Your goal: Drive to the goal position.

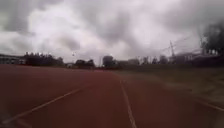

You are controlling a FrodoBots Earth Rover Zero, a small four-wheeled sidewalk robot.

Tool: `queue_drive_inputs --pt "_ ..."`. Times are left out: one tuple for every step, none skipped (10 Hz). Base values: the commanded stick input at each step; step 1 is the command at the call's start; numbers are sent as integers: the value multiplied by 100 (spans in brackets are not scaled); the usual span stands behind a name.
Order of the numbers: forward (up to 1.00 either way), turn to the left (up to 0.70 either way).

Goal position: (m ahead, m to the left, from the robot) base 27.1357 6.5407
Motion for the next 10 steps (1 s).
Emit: queue_drive_inputs --pt "70 0" --pt "70 -1" --pt "70 -3" --pt "70 -6" --pt "70 -15" --pt "70 -23" --pt "70 -23" --pt "70 -20" --pt "70 -7" --pt "70 0"
